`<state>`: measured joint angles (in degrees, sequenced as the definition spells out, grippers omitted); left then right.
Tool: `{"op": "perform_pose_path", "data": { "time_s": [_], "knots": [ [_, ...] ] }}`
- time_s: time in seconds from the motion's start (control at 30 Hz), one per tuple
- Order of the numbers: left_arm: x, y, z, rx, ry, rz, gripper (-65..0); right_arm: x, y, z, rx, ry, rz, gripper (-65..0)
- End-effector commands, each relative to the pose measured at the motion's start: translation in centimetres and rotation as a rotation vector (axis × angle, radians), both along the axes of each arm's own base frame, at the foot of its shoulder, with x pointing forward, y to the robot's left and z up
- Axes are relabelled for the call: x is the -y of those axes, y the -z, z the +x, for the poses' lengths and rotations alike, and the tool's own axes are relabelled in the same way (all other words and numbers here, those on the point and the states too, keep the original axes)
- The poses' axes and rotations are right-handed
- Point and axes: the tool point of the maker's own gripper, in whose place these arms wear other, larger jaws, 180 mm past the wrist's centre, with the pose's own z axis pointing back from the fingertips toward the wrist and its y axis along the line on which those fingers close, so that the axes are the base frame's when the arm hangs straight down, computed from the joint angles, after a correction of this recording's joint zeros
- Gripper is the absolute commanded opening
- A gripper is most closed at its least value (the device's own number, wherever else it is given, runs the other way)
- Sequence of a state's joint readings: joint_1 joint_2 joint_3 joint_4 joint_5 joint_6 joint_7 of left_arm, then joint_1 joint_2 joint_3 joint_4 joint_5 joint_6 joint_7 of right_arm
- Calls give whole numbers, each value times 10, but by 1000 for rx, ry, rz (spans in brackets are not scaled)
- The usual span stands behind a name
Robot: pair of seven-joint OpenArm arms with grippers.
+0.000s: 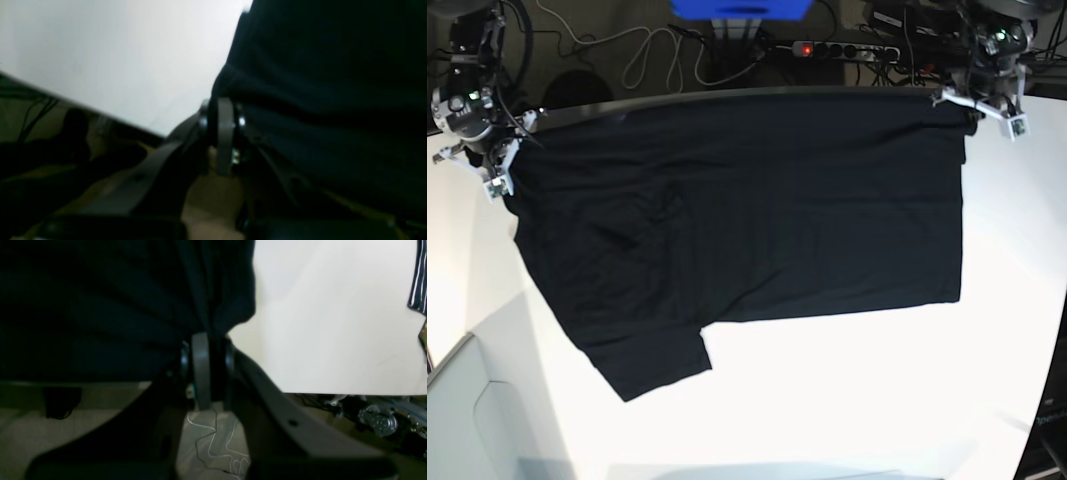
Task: Fold the T-shirt properly
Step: 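Lay the shoulder edge down and open both grippers, then move both grippers to the hem corners and grasp them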
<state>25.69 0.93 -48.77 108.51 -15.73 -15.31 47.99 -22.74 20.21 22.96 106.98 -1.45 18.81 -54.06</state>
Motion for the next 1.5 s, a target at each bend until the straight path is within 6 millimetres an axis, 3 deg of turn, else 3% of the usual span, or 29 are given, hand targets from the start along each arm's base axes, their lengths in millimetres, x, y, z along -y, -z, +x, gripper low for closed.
{"op": "perform_pose_path", "data": {
  "time_s": [0.0,0.2,0.27,0.33,0.6,0.7,0.83,1.0,1.2,1.33,1.47],
  "knots": [
    [-7,-9,3,19,5,34,-650,10,-6,-2,-7,-1,-42,-645],
    [-6,-8,3,19,3,31,-647,9,-2,-11,-30,2,-38,-644],
    [-6,-7,0,15,-5,29,-583,9,-1,-13,-36,1,-39,-636],
    [-6,-7,-1,13,-6,30,-542,9,-1,-13,-36,0,-40,-586],
    [-6,-10,-6,5,-2,39,-544,10,-13,-8,-2,-4,-54,-260],
    [-6,-19,-1,25,10,61,-544,16,-30,-3,52,16,-75,-207],
    [-5,-32,5,50,27,90,-544,20,-48,4,111,33,-94,-204],
    [-4,-40,12,75,34,103,-517,16,-60,27,180,27,-87,-204],
    [-4,-51,29,147,56,89,-318,-8,-79,72,288,-33,-52,-202],
    [-7,-70,62,257,57,83,-302,-20,-87,115,358,-34,7,-202],
    [-13,-99,101,378,61,109,-301,-19,-72,156,356,27,102,-199]
  ]
}}
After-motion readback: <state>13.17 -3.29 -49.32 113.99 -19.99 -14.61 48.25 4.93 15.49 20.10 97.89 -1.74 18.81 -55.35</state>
